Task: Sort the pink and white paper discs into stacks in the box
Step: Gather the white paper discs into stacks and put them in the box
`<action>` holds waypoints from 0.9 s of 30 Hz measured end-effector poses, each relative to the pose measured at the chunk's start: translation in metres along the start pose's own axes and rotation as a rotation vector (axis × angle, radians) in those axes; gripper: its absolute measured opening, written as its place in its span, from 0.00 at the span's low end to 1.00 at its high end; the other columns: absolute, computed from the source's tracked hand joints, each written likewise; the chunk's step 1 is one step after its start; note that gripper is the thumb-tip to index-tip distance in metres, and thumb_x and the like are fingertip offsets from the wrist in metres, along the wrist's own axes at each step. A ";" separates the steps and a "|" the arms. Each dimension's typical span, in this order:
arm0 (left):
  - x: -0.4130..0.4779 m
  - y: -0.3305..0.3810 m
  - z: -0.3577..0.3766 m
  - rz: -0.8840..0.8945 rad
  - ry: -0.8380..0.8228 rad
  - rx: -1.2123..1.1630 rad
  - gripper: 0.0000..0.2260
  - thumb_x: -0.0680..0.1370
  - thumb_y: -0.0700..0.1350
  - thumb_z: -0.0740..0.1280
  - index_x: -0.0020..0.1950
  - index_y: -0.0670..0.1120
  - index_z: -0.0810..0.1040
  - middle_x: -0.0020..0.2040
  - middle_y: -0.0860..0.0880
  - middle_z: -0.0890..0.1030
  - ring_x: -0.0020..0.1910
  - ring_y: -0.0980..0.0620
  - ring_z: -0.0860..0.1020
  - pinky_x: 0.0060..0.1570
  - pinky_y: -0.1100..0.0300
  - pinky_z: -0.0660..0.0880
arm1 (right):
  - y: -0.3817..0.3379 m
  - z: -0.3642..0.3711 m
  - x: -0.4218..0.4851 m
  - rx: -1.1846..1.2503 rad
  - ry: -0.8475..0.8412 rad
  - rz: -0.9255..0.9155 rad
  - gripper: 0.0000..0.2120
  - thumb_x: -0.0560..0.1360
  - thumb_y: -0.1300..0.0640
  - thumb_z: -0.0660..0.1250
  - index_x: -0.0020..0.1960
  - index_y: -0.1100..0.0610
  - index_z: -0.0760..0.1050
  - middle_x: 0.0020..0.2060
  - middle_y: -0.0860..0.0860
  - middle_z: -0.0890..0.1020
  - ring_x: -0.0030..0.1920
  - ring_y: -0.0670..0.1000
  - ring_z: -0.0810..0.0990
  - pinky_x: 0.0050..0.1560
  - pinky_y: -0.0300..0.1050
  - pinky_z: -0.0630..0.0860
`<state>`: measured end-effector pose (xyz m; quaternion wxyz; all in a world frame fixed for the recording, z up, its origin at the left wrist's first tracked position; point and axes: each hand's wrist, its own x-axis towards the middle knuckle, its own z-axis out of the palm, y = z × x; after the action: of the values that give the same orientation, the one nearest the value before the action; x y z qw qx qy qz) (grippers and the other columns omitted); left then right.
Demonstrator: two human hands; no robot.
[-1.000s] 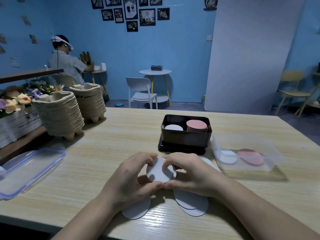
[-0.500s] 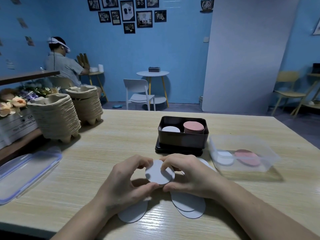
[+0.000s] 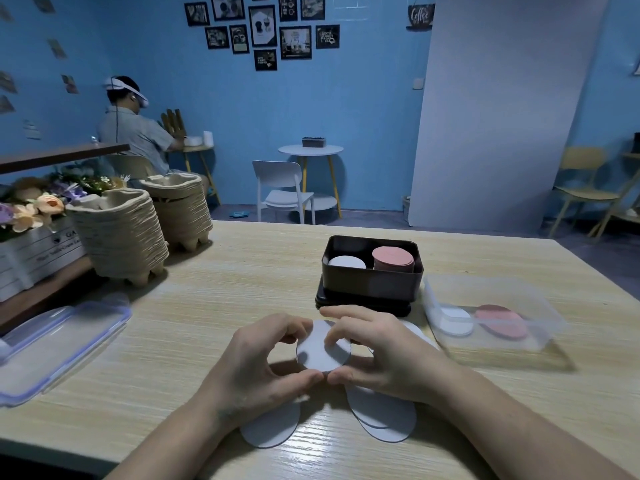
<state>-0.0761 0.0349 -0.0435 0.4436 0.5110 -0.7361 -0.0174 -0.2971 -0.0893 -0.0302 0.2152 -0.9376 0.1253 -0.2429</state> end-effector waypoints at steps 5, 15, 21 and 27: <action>-0.001 0.001 0.001 0.027 -0.031 0.050 0.19 0.69 0.52 0.82 0.54 0.49 0.79 0.57 0.55 0.85 0.57 0.57 0.83 0.52 0.56 0.81 | -0.006 -0.003 0.001 -0.090 -0.035 -0.050 0.14 0.74 0.41 0.77 0.50 0.48 0.77 0.64 0.45 0.78 0.61 0.46 0.79 0.55 0.42 0.78; -0.005 0.004 -0.020 -0.079 -0.158 0.092 0.14 0.77 0.54 0.75 0.58 0.49 0.81 0.54 0.59 0.83 0.55 0.58 0.81 0.51 0.57 0.79 | -0.002 -0.007 -0.006 -0.017 -0.026 -0.018 0.17 0.71 0.39 0.79 0.49 0.48 0.78 0.61 0.44 0.78 0.59 0.45 0.79 0.56 0.44 0.78; -0.031 0.004 -0.052 -0.241 -0.332 0.127 0.20 0.73 0.59 0.76 0.62 0.58 0.80 0.57 0.64 0.80 0.60 0.60 0.79 0.59 0.58 0.78 | -0.003 -0.003 -0.005 -0.003 -0.046 -0.008 0.18 0.70 0.36 0.78 0.50 0.45 0.78 0.62 0.40 0.77 0.62 0.44 0.78 0.59 0.48 0.78; -0.044 0.008 -0.059 -0.247 -0.464 0.224 0.32 0.67 0.66 0.77 0.68 0.56 0.78 0.67 0.68 0.71 0.72 0.64 0.67 0.71 0.64 0.67 | -0.006 -0.006 -0.005 -0.028 -0.048 -0.003 0.17 0.71 0.36 0.77 0.50 0.45 0.78 0.63 0.40 0.77 0.63 0.42 0.78 0.58 0.44 0.78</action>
<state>-0.0383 0.0977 -0.0320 0.1985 0.6250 -0.7475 -0.1063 -0.3034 -0.0847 -0.0253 0.2046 -0.9462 0.1220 -0.2188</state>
